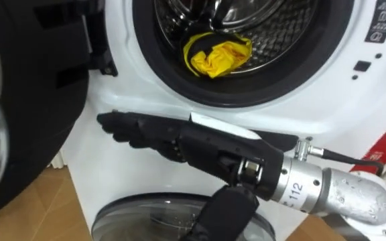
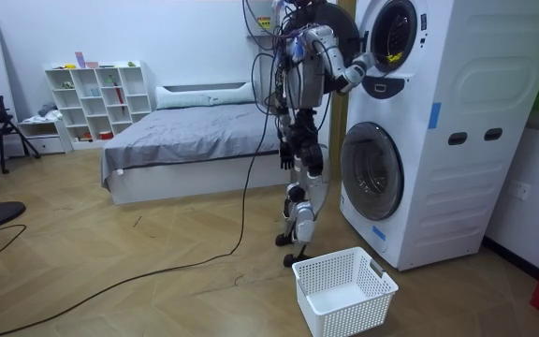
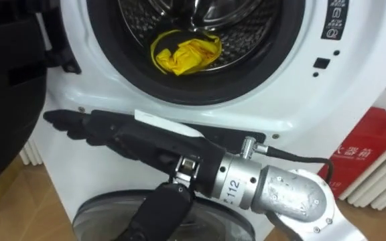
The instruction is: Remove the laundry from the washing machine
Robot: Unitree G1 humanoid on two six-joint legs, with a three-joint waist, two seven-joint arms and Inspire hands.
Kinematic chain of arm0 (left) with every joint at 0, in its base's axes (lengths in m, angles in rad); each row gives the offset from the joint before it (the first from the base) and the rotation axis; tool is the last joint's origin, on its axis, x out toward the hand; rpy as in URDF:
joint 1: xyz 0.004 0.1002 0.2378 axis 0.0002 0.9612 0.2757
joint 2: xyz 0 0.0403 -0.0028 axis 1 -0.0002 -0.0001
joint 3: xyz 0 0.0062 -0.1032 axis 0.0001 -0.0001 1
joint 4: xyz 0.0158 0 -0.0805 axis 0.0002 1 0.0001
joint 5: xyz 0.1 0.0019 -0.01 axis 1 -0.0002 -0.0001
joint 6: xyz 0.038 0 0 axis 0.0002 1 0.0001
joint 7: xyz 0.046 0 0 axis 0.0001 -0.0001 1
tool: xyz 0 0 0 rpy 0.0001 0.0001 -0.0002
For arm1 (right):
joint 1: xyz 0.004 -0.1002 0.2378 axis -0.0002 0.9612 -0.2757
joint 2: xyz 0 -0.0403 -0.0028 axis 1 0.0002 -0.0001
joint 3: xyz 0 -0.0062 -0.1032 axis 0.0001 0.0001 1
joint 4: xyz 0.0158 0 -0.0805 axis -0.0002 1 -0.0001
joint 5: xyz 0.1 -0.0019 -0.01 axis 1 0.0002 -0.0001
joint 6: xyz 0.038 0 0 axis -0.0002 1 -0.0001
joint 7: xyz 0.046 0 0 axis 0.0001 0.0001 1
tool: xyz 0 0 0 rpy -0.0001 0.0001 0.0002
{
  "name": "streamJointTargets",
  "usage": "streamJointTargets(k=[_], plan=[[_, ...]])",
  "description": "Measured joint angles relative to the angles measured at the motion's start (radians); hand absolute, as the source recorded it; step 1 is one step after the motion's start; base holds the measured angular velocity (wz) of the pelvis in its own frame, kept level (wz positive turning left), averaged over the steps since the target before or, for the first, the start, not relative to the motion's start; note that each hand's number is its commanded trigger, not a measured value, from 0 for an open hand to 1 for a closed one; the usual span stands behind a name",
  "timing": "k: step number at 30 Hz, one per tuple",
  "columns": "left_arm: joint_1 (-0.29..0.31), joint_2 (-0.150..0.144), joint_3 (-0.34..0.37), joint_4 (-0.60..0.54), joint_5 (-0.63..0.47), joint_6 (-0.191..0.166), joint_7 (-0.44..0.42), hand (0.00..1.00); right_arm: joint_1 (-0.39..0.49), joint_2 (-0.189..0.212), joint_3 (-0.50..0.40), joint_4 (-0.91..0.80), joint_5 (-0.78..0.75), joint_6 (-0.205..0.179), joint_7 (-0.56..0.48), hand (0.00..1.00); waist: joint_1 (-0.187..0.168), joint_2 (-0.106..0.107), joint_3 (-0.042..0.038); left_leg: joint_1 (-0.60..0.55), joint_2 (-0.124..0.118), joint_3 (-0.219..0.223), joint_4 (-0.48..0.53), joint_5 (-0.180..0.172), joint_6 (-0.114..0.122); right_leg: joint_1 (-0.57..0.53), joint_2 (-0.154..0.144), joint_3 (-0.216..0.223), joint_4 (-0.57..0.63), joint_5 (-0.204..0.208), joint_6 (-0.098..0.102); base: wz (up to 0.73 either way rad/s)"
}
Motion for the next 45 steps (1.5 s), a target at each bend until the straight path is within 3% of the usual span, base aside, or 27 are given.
streamJointTargets(k=[9,14,16,18,19,22,31,37,45], plan=[[-0.009,0.000,0.006,-0.001,-0.020,-0.018,0.001,0.00,0.000,0.004,-0.008,-0.004,0.036,-0.008,0.006,0.00,-0.003,-0.002,-0.0009,0.004,0.000,0.009,-0.008,-0.001,0.000,-0.002,0.000,0.007,0.002,-0.001,0.001,-0.02],[0.008,-0.005,0.014,-0.001,-0.020,-0.019,0.004,0.00,0.000,0.010,-0.129,-0.006,0.036,-0.009,-0.025,0.00,-0.020,0.007,-0.0008,0.008,0.001,0.001,-0.012,-0.003,0.002,0.000,-0.001,0.007,0.010,0.000,0.001,0.02],[0.030,-0.011,0.017,0.000,-0.020,-0.017,0.009,0.00,0.000,0.021,-0.173,-0.006,0.031,-0.010,-0.059,0.00,-0.035,0.020,0.0012,0.024,0.001,0.003,-0.011,-0.004,0.004,0.013,-0.002,0.007,0.016,-0.001,0.003,0.00],[0.047,-0.021,0.016,0.001,-0.021,-0.017,0.010,0.00,0.000,0.032,-0.203,-0.006,0.031,-0.016,-0.080,0.00,-0.044,0.034,-0.0038,0.030,0.002,0.002,-0.012,-0.006,0.005,0.020,-0.004,0.010,0.016,-0.003,0.006,0.00],[0.055,-0.030,0.017,0.000,-0.020,-0.017,0.010,0.00,0.002,0.035,-0.216,-0.006,0.031,-0.026,-0.099,0.00,-0.053,0.045,-0.0001,0.038,0.001,0.002,-0.013,-0.006,0.006,0.029,-0.007,0.010,0.016,-0.005,0.009,0.00],[0.069,-0.042,0.017,-0.001,-0.010,-0.016,0.019,0.00,0.011,0.043,-0.238,-0.006,0.031,-0.037,-0.140,0.00,-0.063,0.060,-0.0033,0.039,-0.003,0.005,-0.008,-0.007,0.009,0.030,-0.012,0.015,0.015,-0.010,0.013,-0.01],[0.075,-0.046,0.017,-0.001,-0.003,-0.020,0.038,0.00,0.020,0.074,-0.240,-0.006,0.033,-0.061,-0.262,0.00,-0.053,0.053,-0.0152,0.044,-0.010,0.008,-0.006,-0.006,0.009,0.034,-0.010,0.016,0.007,-0.010,0.012,0.00],[0.079,-0.048,0.017,0.000,0.041,-0.018,0.044,0.00,0.020,0.079,-0.240,-0.002,0.032,-0.072,-0.328,0.00,-0.049,0.041,-0.0064,0.054,-0.013,0.003,-0.007,-0.007,0.009,0.049,-0.011,0.014,0.000,-0.014,0.015,0.02],[0.078,-0.050,0.016,0.000,0.058,-0.009,0.046,0.00,0.020,0.084,-0.227,0.019,0.032,-0.073,-0.391,0.00,-0.047,0.039,-0.0055,0.048,-0.016,-0.008,-0.008,-0.008,0.011,0.048,-0.012,0.010,0.000,-0.017,0.018,0.03]])
